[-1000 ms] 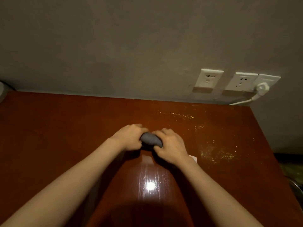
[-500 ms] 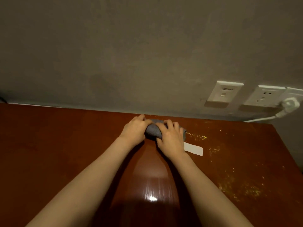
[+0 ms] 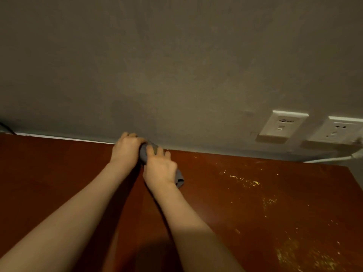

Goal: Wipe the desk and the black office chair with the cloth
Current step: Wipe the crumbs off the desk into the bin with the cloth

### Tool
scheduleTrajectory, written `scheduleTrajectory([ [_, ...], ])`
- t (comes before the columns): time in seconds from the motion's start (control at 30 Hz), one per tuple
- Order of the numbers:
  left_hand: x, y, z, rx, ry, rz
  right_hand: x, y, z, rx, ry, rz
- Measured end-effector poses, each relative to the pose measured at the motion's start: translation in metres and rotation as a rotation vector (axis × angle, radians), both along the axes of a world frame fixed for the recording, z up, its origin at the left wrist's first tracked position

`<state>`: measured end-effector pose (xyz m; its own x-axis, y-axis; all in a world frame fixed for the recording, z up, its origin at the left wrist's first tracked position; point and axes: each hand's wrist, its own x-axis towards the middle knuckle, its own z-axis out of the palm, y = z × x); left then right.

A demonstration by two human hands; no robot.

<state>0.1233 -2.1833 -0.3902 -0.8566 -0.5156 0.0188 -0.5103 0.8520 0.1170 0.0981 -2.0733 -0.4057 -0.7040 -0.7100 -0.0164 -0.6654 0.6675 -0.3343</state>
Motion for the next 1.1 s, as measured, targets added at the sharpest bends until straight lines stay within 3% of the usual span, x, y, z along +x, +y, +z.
scheduleTrajectory([
  [0.13, -0.031, 0.018, 0.001, -0.017, -0.026, -0.086, -0.019, 0.015, 0.005, 0.025, -0.079, -0.102],
  [0.4, -0.086, 0.112, -0.011, 0.048, -0.009, -0.27, -0.054, 0.116, 0.007, 0.067, -0.049, -0.32],
  [0.73, -0.094, 0.199, -0.003, 0.067, -0.05, -0.391, -0.056, 0.2, 0.015, 0.133, -0.019, -0.447],
  [0.87, -0.072, 0.167, 0.014, 0.009, 0.012, -0.394, -0.038, 0.175, 0.033, 0.01, -0.045, -0.415],
  [1.03, -0.036, 0.108, 0.014, -0.012, -0.172, -0.269, 0.002, 0.118, 0.026, -0.043, -0.215, -0.288],
  [1.1, -0.022, 0.112, 0.003, -0.003, -0.125, -0.203, 0.007, 0.114, 0.014, -0.021, -0.196, -0.26],
])
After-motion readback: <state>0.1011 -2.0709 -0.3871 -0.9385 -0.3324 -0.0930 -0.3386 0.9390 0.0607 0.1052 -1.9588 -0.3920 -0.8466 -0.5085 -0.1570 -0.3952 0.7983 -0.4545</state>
